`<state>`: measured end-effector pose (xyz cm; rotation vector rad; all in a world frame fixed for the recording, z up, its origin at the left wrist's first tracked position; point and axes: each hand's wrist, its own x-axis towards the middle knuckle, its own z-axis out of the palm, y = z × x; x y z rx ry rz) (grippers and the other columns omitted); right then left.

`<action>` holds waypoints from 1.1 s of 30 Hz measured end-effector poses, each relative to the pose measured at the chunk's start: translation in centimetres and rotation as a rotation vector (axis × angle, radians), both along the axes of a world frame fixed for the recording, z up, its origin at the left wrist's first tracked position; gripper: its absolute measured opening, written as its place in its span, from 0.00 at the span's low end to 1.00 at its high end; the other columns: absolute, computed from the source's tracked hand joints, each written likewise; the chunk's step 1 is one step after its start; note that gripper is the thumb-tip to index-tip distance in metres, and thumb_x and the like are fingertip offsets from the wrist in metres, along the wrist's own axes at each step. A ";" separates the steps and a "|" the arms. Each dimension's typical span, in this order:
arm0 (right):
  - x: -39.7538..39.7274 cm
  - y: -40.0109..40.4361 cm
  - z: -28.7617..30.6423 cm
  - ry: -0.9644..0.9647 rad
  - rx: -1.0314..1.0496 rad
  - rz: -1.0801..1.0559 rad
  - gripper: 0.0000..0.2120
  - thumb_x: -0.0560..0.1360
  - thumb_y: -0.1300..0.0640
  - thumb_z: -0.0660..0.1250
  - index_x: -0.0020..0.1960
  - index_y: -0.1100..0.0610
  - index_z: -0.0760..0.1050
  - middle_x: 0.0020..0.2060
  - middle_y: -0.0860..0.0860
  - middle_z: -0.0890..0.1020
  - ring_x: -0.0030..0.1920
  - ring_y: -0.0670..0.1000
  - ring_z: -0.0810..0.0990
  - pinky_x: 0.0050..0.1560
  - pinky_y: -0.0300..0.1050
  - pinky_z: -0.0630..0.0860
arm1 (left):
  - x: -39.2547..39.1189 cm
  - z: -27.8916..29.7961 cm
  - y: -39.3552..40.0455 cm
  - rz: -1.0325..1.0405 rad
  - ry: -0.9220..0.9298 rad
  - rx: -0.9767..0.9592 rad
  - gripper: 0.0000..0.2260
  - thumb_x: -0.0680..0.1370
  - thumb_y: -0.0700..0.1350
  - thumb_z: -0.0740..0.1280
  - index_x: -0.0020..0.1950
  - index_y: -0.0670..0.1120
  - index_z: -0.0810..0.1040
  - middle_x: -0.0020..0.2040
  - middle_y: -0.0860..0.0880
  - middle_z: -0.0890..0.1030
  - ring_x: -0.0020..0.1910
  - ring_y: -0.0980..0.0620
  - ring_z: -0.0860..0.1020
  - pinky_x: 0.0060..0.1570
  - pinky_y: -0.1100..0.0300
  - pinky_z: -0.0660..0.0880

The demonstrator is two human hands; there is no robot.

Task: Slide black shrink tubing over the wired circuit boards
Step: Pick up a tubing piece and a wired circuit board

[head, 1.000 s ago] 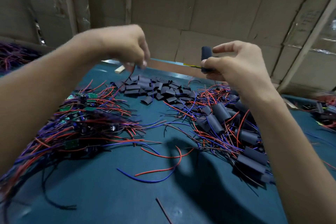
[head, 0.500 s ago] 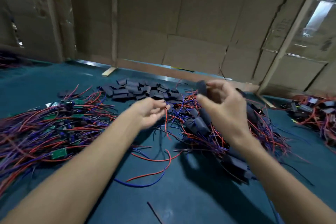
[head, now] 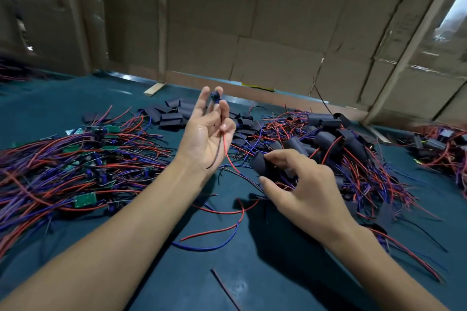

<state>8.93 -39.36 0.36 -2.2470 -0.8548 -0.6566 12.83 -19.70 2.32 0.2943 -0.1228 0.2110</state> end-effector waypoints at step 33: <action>-1.7 0.6 1.6 1.265 0.449 0.729 0.14 0.72 0.69 0.66 0.57 0.67 0.76 0.52 0.70 0.82 0.44 0.61 0.85 0.41 0.47 0.78 | -3.0 3.0 0.5 -0.159 -0.122 0.455 0.15 0.80 0.46 0.64 0.67 0.49 0.70 0.33 0.54 0.53 0.23 0.59 0.53 0.14 0.69 0.53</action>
